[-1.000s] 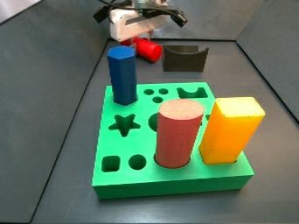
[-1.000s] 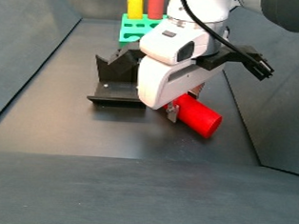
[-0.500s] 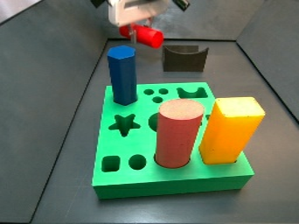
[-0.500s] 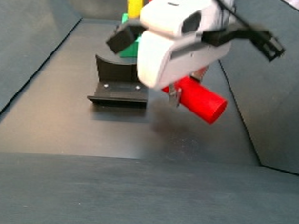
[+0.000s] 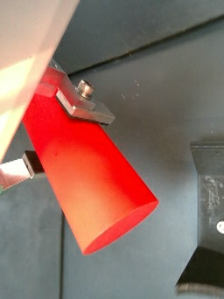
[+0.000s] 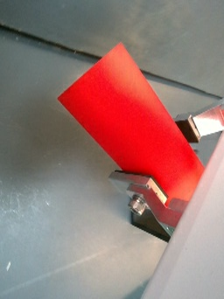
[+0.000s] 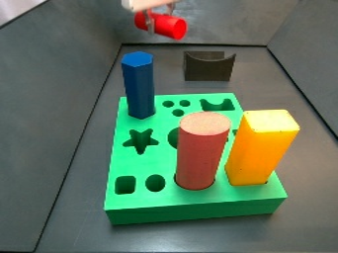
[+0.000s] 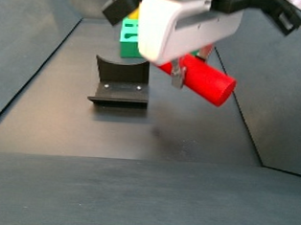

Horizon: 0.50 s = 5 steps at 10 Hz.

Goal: Pick up the round object. Move up. Place the round object on the fixture. Regrasp the round object. Move to above the board. Insert the round object.
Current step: Place the round object on the fixture.

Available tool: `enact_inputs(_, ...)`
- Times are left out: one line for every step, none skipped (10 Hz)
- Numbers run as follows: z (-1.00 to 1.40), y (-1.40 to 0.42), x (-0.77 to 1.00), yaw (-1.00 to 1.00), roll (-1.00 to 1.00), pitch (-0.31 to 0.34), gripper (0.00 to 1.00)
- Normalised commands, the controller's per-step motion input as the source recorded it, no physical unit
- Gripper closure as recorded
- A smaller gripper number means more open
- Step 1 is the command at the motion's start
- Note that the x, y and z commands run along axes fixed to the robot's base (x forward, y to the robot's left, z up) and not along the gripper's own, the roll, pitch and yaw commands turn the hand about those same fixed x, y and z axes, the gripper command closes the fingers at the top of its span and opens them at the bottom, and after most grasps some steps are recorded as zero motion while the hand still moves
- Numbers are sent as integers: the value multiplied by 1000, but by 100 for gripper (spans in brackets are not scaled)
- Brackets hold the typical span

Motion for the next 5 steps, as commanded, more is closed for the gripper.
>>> enact_inputs(1000, 3, -25, -12, 72, 44, 100)
enact_inputs(1000, 1, -29, -2, 88, 52, 100)
enact_inputs(979, 0, -31, 4, 99, 59, 100)
enact_inputs(791, -2, -22, 14, 108, 65, 100)
enact_inputs(696, -4, -22, 20, 104, 72, 100)
